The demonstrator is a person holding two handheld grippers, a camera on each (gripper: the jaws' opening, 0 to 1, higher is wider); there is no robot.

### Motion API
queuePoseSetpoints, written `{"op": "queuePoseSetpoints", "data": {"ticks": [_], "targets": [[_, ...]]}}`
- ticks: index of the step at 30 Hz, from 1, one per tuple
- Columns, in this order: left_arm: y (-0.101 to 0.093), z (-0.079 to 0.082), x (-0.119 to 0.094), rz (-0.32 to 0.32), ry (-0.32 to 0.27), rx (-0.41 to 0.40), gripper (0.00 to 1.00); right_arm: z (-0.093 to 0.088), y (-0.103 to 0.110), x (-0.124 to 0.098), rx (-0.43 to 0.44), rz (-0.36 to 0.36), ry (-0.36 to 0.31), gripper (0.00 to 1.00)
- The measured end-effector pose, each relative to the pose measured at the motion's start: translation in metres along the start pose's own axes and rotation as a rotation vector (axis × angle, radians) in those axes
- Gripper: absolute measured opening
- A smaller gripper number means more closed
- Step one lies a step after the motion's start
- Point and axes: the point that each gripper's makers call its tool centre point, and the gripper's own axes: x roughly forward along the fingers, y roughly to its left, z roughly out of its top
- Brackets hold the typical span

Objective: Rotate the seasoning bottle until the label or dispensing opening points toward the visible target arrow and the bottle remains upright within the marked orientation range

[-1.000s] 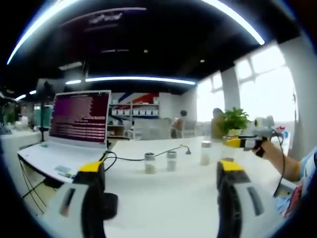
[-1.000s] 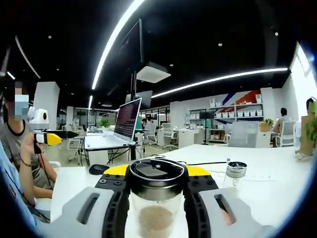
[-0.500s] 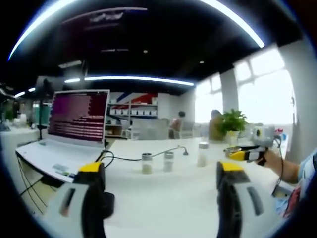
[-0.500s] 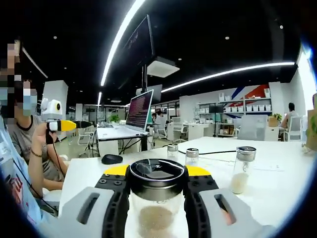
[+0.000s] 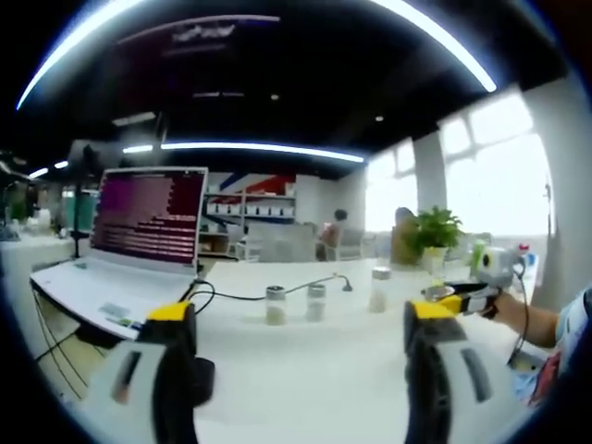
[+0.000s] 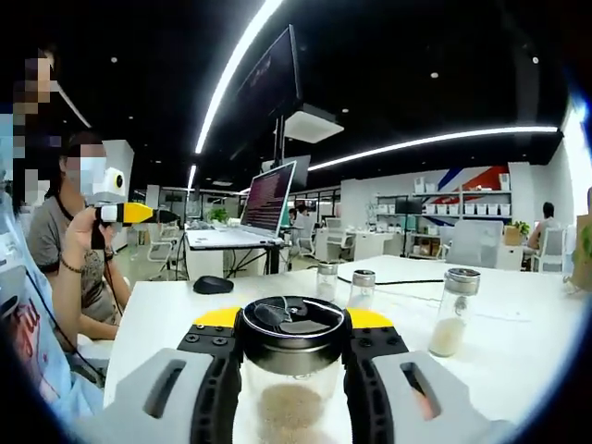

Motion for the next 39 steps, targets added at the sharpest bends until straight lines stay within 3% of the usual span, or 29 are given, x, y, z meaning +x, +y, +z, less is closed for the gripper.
{"op": "queuePoseSetpoints", "data": {"ticks": [4,22,39], "targets": [[0.0001,-0.0009,-0.0002,-0.002,0.003,-0.003,0.98,-0.0082,0.0041,-0.0012,-0.002,0.014,0.011,0.41],[0.0031,0.0043,0.002,-0.003,0.011,0.017,0.98,-0.0072,0.007,-0.0059,0.022,0.027,0.015,0.41],[0.0009,-0.0015,0.0012,0.003,0.028,-0.002,0.98,-0.0039,0.0061,-0.008,0.023,-0.08,0.018,0.41]]}}
